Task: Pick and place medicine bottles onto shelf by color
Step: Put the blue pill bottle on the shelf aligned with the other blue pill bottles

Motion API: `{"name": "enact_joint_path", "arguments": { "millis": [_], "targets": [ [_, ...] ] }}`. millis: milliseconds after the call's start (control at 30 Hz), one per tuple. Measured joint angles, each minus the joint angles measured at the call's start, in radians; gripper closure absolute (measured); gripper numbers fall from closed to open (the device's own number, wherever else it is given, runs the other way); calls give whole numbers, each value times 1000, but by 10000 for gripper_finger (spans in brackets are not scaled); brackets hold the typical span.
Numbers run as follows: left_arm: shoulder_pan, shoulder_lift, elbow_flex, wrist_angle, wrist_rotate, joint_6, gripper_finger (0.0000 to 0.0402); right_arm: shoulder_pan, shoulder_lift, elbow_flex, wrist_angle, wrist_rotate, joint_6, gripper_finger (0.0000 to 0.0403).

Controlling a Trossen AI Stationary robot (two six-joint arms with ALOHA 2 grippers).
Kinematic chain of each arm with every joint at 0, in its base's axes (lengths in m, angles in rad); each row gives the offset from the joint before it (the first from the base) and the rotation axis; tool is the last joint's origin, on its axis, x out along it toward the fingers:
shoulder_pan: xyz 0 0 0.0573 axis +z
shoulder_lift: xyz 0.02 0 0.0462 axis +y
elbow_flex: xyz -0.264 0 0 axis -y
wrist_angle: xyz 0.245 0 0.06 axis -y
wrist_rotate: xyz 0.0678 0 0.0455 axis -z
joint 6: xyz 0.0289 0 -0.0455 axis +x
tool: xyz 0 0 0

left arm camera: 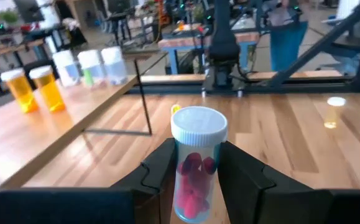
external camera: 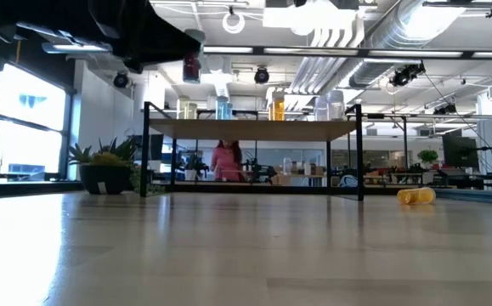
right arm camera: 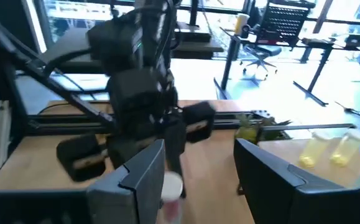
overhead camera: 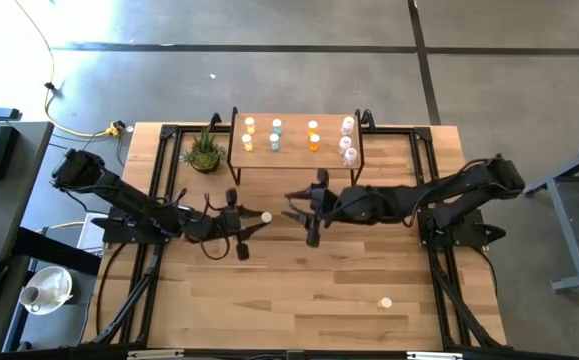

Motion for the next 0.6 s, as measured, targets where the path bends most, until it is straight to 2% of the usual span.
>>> {"name": "enact_joint_path", "arguments": {
  "millis": [233, 400, 467, 600],
  "targets": [
    [54, 0, 0, -14, 0, -61, 307, -50, 31, 182, -229, -7, 36, 219],
    [76, 0, 0, -17, 6, -104, 307, -71, 61, 251, -342, -20, 96, 219],
    [81, 0, 0, -21, 31, -117, 307, -81, 74, 254, -355, -73, 96, 219],
    [81, 0, 0, -21, 114, -127, 307, -107, 87, 255, -377, -256, 69, 219]
  ]
}}
